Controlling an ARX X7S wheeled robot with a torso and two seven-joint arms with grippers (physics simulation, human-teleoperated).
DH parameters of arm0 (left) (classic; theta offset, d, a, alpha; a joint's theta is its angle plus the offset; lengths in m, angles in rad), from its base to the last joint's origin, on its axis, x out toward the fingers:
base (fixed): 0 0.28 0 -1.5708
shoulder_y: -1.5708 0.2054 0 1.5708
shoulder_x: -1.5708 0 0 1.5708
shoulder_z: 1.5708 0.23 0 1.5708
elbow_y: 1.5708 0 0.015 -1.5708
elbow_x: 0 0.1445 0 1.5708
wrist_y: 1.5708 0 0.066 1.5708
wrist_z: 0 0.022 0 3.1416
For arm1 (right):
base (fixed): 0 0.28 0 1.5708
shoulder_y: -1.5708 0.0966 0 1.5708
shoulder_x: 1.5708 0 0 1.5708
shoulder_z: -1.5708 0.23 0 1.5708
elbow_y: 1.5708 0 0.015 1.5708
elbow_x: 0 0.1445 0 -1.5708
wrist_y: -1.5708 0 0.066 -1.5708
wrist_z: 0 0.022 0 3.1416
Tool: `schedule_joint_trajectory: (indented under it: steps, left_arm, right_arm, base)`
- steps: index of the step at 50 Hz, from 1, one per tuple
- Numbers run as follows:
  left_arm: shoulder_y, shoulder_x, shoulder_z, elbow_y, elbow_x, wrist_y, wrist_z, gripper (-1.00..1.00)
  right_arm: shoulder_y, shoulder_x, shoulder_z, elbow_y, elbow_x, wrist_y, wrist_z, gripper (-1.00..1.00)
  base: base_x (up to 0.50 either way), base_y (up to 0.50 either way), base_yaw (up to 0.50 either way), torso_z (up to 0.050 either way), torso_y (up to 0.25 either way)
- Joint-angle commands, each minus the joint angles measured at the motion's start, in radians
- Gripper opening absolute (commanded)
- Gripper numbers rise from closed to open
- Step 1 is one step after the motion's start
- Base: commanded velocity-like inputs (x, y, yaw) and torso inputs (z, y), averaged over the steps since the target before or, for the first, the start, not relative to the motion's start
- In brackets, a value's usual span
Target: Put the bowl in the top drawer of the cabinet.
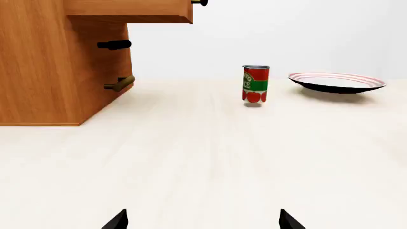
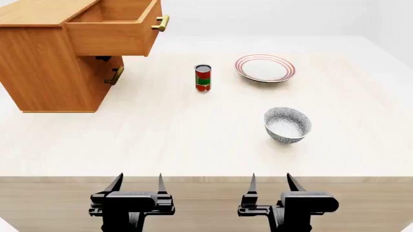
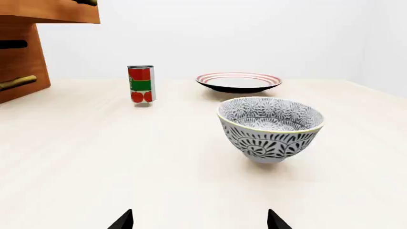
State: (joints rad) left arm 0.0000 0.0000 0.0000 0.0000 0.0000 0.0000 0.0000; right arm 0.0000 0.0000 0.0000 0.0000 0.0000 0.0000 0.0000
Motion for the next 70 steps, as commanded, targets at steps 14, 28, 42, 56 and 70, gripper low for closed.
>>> schedule_joint_trajectory:
  steps: [14,28,42,56,70]
  left_arm:
    - [0.003,-0.051,0.059,0.002,-0.051,0.003,-0.058,1.0]
    - [-0.001,-0.072,0.083,0.0,-0.072,0.003,-0.082,1.0]
    - [-0.001,-0.087,0.102,0.0,-0.088,0.005,-0.1,1.0]
    - [-0.007,-0.103,0.119,-0.002,-0.105,0.004,-0.117,1.0]
    - [-0.008,-0.116,0.134,-0.001,-0.12,0.004,-0.131,1.0]
  right_arm:
    - [0.001,0.051,-0.063,-0.002,0.048,0.004,0.06,1.0]
    - [0.002,0.072,-0.086,-0.002,0.069,0.005,0.084,1.0]
    - [0.008,0.087,-0.106,0.003,0.085,0.006,0.102,1.0]
    - [0.015,0.1,-0.125,0.006,0.1,0.008,0.121,1.0]
    - [0.016,0.113,-0.14,0.007,0.115,0.004,0.135,1.0]
  base:
    - [0.0,0.02,0.0,0.0,0.0]
    - [0.0,0.35,0.0,0.0,0.0]
    - [0.0,0.37,0.0,0.0,0.0]
    - [0.0,0.37,0.0,0.0,0.0]
    - [0.0,0.37,0.0,0.0,0.0]
